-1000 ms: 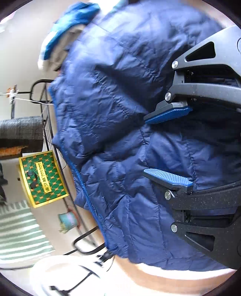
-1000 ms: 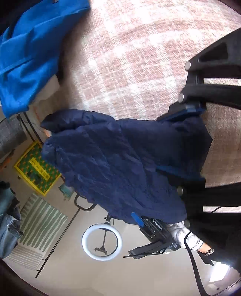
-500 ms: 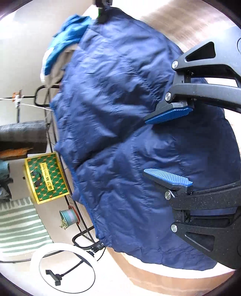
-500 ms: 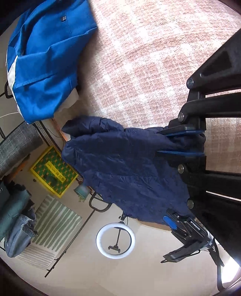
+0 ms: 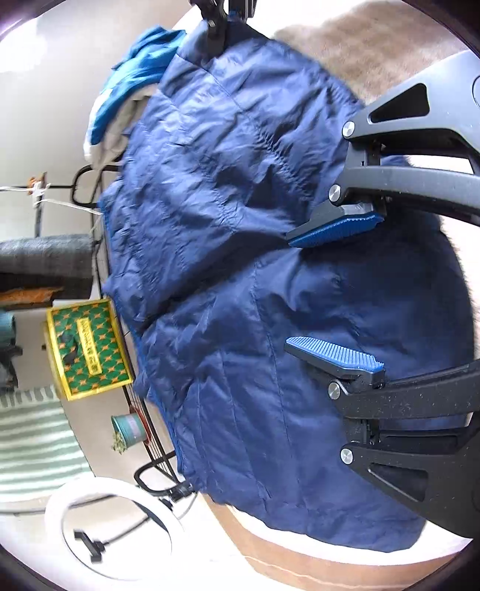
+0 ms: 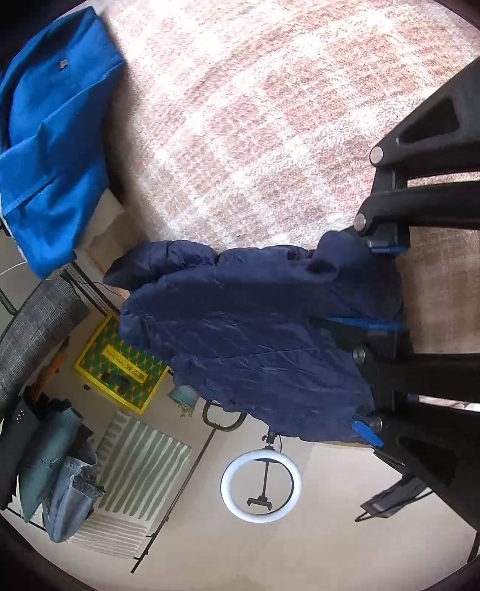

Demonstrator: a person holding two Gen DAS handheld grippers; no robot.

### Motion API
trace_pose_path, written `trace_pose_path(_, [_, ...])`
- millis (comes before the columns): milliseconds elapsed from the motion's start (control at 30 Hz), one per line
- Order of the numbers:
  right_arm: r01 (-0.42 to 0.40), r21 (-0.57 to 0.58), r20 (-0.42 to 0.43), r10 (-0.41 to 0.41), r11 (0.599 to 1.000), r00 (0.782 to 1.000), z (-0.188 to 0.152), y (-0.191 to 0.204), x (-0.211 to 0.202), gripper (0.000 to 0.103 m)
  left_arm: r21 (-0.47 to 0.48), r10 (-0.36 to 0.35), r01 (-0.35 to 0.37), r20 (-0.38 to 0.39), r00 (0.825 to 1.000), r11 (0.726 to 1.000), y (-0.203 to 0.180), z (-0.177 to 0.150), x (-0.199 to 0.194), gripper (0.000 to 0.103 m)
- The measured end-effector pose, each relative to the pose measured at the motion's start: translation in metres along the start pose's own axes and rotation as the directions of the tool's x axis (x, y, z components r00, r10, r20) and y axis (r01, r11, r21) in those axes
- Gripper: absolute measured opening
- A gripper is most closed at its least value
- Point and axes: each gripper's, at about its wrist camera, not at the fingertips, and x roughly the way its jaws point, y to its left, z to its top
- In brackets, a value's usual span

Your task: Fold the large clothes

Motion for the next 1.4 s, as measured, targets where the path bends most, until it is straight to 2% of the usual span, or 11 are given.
trace_pose_path(167, [0.078, -0.15, 0.083, -0.066, 0.986, 0.994, 0.005, 0.043, -0.022, 0.011, -0.13, -0.039, 0.039, 0.0, 0.999, 0.991, 0.04, -0.009, -0.022, 0.052])
trace_pose_path(233, [0.098, -0.194, 0.098, -0.08, 0.976, 0.992, 0.005, 0.06, -0.026, 0.01, -0.129, -0.054, 0.05, -0.029, 0.998, 0.99, 0.045, -0.015, -0.017, 0.052])
trace_pose_path(367, [0.117, -0.26, 0.136, -0.084, 0.959, 0.987, 0.008, 0.092, -0.032, 0.009, -0.062, -0.047, 0.042, -0.077, 0.996, 0.997, 0.038, -0.028, -0.004, 0.052])
trace_pose_path(467, [0.145, -0.33, 0.166, -0.094, 0.933, 0.982, 0.01, 0.126, -0.035, 0.009, -0.098, -0.082, 0.072, -0.093, 0.992, 0.993, 0.045, -0.025, -0.006, 0.052])
trace_pose_path(567, [0.155, -0.406, 0.19, -0.083, 0.901, 0.978, 0.006, 0.166, -0.037, 0.009, -0.146, -0.098, 0.089, -0.057, 0.994, 0.985, 0.064, -0.025, -0.023, 0.052])
trace_pose_path(700, [0.174, -0.527, 0.217, -0.067, 0.832, 0.974, -0.01, 0.217, -0.034, 0.009, -0.218, -0.076, 0.074, -0.001, 0.997, 0.973, 0.104, -0.033, -0.056, 0.052])
trace_pose_path(867, [0.16, -0.635, 0.195, -0.043, 0.756, 0.98, -0.037, 0.273, -0.014, 0.009, -0.343, -0.012, 0.029, 0.053, 0.999, 0.939, 0.174, -0.05, -0.099, 0.052])
trace_pose_path(1000, [0.144, -0.713, 0.168, -0.032, 0.686, 0.985, -0.063, 0.312, 0.011, 0.009, -0.435, 0.065, -0.025, 0.077, 0.995, 0.9, 0.23, -0.067, -0.124, 0.052])
trace_pose_path(1133, [0.117, -0.797, 0.125, -0.027, 0.592, 0.992, -0.098, 0.35, 0.042, 0.008, -0.53, 0.126, -0.067, 0.077, 0.989, 0.846, 0.283, -0.09, -0.139, 0.052])
trace_pose_path(1233, [0.099, -0.848, 0.096, -0.032, 0.521, 0.995, -0.127, 0.377, 0.073, 0.008, -0.577, 0.161, -0.09, 0.072, 0.984, 0.812, 0.309, -0.106, -0.146, 0.052])
trace_pose_path(1400, [0.027, -0.893, 0.007, -0.047, 0.449, 0.999, -0.178, 0.411, 0.136, 0.007, -0.618, 0.194, -0.114, 0.064, 0.979, 0.778, 0.339, -0.125, -0.148, 0.052])
